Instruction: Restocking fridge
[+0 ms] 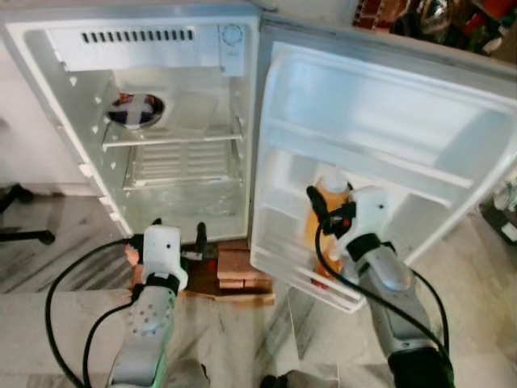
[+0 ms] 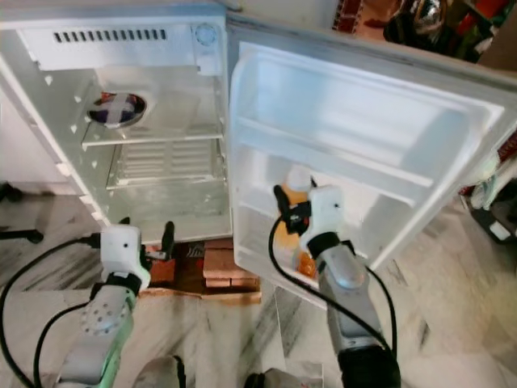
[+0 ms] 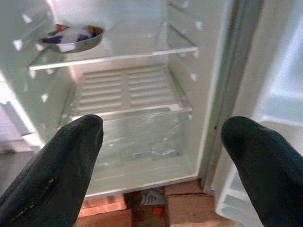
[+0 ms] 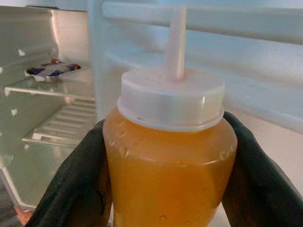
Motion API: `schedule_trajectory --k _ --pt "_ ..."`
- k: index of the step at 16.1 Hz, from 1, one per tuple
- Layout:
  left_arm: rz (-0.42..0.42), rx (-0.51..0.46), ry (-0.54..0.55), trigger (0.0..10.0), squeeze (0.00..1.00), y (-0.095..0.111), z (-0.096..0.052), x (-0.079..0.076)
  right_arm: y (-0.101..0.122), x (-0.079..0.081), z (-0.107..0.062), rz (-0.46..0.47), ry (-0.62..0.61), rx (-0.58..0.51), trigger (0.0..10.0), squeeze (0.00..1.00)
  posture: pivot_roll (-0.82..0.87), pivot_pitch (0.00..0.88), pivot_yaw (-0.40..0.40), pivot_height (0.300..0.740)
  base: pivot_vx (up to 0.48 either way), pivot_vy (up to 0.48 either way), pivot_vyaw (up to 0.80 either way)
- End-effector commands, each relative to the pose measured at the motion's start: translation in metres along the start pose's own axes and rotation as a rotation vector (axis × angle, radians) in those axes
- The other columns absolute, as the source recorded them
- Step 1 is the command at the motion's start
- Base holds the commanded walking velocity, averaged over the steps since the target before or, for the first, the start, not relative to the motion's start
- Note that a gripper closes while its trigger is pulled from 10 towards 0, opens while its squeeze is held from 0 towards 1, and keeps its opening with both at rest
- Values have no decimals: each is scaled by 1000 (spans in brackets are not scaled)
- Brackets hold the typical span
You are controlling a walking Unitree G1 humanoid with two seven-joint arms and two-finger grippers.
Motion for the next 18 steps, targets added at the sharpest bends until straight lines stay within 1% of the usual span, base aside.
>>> schedule_trajectory --k 1,3,4,6,8,10,12,14,15,18 --pt "8 -8 6 10000 0 2 -1 3 7 -2 0 -9 -10 -23 10000 0 140 112 -71 740 0 0 0" --pt "12 4 12 10000 0 -2 -7 7 -3 -9 -7 -1 -61 -1 10000 0 141 116 -69 740 0 0 0" --pt "17 14 12 10000 0 -5 -10 8 -10 -15 -12 8 -99 16 10000 0 142 117 -69 740 0 0 0" --pt "18 15 11 10000 0 -5 -11 8 -10 -17 -14 7 -106 16 10000 0 141 123 -68 740 0 0 0" --pt "37 17 4 10000 0 -5 -10 8 -9 -18 -14 -2 -118 16 10000 0 139 128 -66 740 0 0 0" --pt "36 13 1 10000 0 -4 -10 8 -10 -19 -15 -4 -126 17 10000 0 140 130 -65 740 0 -296 0" --pt "34 16 -3 10000 0 -4 -11 8 -10 -19 -16 -4 -131 17 10000 0 139 132 -61 740 0 -472 0" --pt "37 17 -2 10000 0 -4 -12 9 -10 -19 -16 -3 -134 17 10000 0 140 135 -59 740 0 0 0" --pt "36 20 2 10000 0 -5 -11 10 -12 -19 -17 13 -139 24 10000 0 142 139 -59 740 0 0 0" --pt "28 11 33 10000 0 -2 -10 15 -14 -18 -17 21 -140 31 10000 0 143 143 -60 740 0 0 -146"
Point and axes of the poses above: a point about 5 cm out from each wrist's last joint towards the gripper, its own z axis pointing out of the wrist towards the gripper, its own y axis along the axis of the wrist's last joint, x = y × z, the point moved 4 cm from there along z, pointing out of the wrist towards the gripper, and after that the axes turned 5 degrees about z, right-handed, at the moved point
